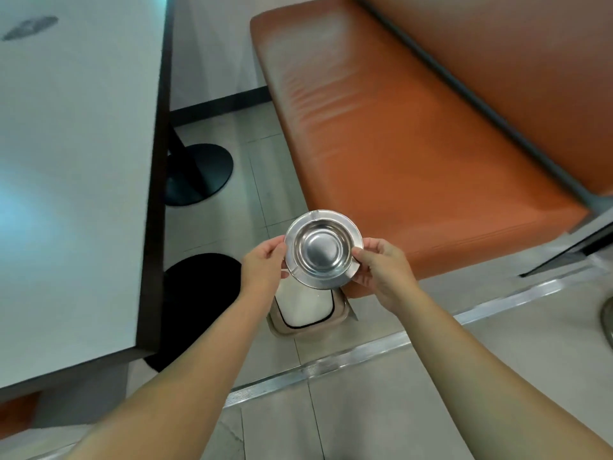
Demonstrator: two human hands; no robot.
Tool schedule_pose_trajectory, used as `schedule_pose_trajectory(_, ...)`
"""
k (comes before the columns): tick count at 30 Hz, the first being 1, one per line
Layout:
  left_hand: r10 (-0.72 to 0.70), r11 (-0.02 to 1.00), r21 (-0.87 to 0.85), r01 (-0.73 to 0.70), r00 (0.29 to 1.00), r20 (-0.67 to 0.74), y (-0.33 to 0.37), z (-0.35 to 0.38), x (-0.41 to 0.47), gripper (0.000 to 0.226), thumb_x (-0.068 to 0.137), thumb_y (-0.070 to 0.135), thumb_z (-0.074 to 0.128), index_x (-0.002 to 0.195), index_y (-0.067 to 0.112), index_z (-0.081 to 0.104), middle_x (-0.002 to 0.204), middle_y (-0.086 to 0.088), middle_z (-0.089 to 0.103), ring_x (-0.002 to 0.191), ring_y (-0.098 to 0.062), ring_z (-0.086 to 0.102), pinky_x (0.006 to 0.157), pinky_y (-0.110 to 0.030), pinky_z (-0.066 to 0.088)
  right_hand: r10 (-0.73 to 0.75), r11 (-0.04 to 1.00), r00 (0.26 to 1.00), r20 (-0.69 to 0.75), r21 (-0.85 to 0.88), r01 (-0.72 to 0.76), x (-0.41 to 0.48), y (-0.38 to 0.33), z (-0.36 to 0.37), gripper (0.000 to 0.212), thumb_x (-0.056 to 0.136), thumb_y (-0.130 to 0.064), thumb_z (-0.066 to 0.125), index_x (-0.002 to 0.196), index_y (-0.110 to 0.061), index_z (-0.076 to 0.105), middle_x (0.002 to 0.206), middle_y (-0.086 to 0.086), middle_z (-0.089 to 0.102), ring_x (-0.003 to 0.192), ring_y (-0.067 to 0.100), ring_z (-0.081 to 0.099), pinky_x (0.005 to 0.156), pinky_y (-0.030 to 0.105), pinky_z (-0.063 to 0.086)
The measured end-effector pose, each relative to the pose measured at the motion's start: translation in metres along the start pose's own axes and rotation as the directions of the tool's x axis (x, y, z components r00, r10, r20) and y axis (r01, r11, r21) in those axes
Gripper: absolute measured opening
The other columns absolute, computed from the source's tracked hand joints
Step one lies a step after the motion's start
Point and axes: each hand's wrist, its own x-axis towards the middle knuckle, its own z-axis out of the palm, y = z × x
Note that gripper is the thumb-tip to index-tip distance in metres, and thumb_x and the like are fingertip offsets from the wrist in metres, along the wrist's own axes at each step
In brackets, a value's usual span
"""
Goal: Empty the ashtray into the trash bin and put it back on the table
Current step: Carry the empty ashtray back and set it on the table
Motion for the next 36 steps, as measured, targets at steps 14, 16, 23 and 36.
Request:
schedule_pose_trajectory(14, 0.107, 0.975, -0.192, -0.107, 0.994, -0.010, 0.181, -0.048, -0.131, 0.021, 0.084, 0.012, 0.053, 0.078, 0.023, 0.069, 0.062, 0.004, 0.065, 0.057, -0.010, 0.057, 0.051, -0.018, 0.054, -0.295, 0.941, 0.951, 0.090, -0.145, 0.306, -0.143, -0.162, 0.031, 0.007, 0.086, -0.015, 0.058, 0.090, -0.021, 0.061, 0.075, 0.000, 0.065, 0.049, 0.005, 0.058, 0.035, 0.015, 0.043)
schedule_pose_trajectory(16, 0.150, 0.974, -0.166, -0.155, 0.988, -0.044, 0.198, -0.072, -0.136, 0.018, 0.084, 0.017, 0.055, 0.076, 0.025, 0.068, 0.064, 0.005, 0.065, 0.059, -0.009, 0.056, 0.054, -0.020, 0.052, -0.304, 0.937, 0.939, 0.161, -0.129, 0.326, -0.153, -0.172, 0.053, 0.009, 0.086, -0.014, 0.058, 0.088, -0.022, 0.061, 0.076, 0.001, 0.066, 0.050, 0.003, 0.060, 0.036, 0.014, 0.044)
schedule_pose_trajectory(23, 0.147, 0.965, -0.186, -0.183, 0.970, -0.193, 0.229, -0.177, -0.126, 0.014, 0.085, 0.017, 0.055, 0.092, 0.015, 0.067, 0.087, -0.010, 0.068, 0.077, -0.020, 0.062, 0.068, -0.028, 0.056, -0.273, 0.931, 0.889, 0.367, -0.133, 0.340, -0.162, -0.186, 0.168, 0.008, 0.085, -0.013, 0.058, 0.091, -0.019, 0.060, 0.084, 0.005, 0.067, 0.069, 0.017, 0.063, 0.045, 0.026, 0.052)
schedule_pose_trajectory(36, 0.209, 0.954, -0.158, -0.256, 0.942, -0.264, 0.264, -0.390, -0.031, 0.016, 0.088, 0.016, 0.050, 0.093, 0.017, 0.066, 0.085, -0.006, 0.070, 0.076, -0.019, 0.065, 0.068, -0.027, 0.057, -0.274, 0.929, 0.862, 0.427, -0.113, 0.351, -0.162, -0.163, 0.402, 0.014, 0.088, -0.014, 0.057, 0.101, -0.017, 0.056, 0.100, 0.011, 0.067, 0.072, 0.019, 0.066, 0.047, 0.023, 0.053)
